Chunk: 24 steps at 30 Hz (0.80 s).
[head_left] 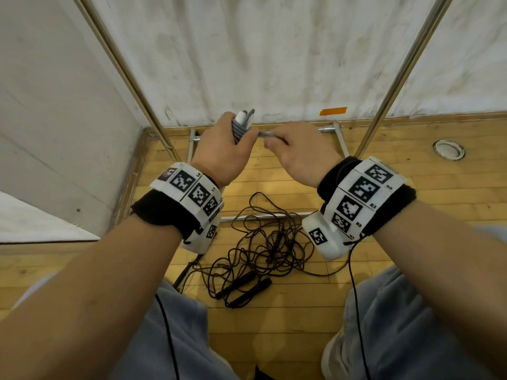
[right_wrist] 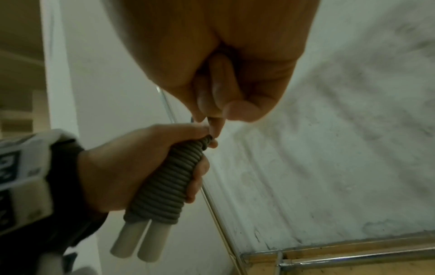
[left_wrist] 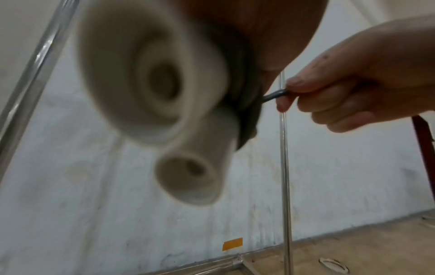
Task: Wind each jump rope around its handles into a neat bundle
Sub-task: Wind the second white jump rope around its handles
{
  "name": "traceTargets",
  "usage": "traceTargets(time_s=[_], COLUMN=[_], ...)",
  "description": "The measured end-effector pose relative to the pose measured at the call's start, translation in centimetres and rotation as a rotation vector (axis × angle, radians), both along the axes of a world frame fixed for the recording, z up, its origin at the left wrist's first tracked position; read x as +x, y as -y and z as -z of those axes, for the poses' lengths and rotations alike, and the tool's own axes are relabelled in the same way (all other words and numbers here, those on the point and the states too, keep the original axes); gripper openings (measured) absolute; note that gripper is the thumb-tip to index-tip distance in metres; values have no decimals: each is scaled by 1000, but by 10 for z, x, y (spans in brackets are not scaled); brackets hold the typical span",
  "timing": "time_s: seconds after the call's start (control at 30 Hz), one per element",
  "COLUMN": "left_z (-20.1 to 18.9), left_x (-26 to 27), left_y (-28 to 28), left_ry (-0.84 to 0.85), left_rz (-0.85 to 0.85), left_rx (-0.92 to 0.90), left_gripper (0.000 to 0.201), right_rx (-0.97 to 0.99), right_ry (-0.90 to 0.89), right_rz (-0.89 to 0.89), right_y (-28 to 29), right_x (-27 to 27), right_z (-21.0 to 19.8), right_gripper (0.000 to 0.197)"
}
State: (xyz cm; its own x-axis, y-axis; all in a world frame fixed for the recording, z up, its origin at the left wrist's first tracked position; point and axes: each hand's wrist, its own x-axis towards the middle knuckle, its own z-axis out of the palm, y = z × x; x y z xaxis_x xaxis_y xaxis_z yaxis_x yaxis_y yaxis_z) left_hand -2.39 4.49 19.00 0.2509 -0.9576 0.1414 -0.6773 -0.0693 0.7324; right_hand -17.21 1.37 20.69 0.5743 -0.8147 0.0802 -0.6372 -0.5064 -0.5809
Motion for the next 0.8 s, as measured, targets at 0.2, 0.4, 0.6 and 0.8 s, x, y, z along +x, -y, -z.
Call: traceTargets(time_s=[0.2,0.4,0.6,0.8], left_z=[4,-7,-9,-9], left_x=[-9,7,7,0], left_y=[2,-3,-7,-7], left_ry=[-107,-58,-185,-261], left_rz=[125,241,208,185], left_rx=[227,126,40,34], left_gripper=[36,44,33,25], right_rx=[33,46,62,-40], right_ry=[17,160,166,250], right_rz=[52,62,-1,35], right_y=[7,8,4,2], right_x=[1,-3,-3,-7], right_z=[8,7,4,-2], right_gripper=[31,30,30,33])
